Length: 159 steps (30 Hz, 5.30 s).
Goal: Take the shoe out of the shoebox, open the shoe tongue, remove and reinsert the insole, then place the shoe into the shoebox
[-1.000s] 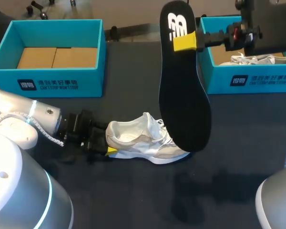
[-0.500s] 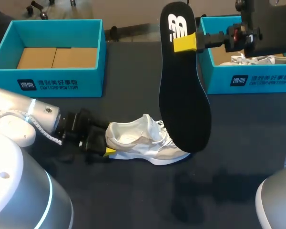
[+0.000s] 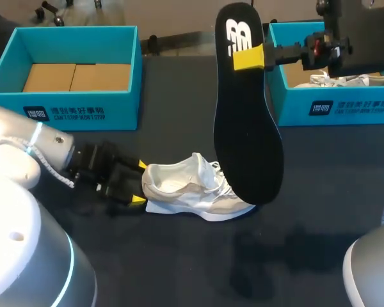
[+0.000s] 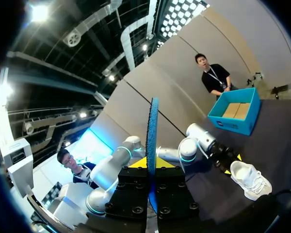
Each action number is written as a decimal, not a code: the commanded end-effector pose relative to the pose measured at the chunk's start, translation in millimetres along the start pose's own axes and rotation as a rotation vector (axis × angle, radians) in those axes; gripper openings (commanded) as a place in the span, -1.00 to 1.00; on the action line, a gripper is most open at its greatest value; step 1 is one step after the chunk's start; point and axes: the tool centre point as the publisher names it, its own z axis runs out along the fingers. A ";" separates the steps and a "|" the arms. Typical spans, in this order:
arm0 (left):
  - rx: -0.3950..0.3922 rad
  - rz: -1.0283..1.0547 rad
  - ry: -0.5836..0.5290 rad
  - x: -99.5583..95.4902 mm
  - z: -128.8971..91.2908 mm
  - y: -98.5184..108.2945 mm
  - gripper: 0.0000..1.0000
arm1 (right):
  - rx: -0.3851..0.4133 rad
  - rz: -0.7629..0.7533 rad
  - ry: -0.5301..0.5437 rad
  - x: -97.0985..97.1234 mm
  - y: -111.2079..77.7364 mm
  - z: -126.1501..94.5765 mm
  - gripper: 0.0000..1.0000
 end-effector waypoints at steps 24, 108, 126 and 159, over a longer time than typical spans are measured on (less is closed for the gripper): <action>-0.397 0.094 0.054 -5.7 -55.6 -31.3 1.00 | 0.002 0.003 -0.002 -0.4 1.6 3.3 -1.00; -0.850 0.131 -0.013 11.3 -37.4 -104.1 1.00 | 0.002 0.003 -0.002 -0.4 1.6 3.3 -1.00; -0.838 0.118 0.006 -12.6 21.2 -121.1 1.00 | 0.002 0.003 -0.002 -0.4 1.6 3.3 -1.00; -0.859 0.082 0.130 -44.2 79.1 -79.2 0.46 | 0.002 0.003 -0.002 -0.4 1.6 3.3 -1.00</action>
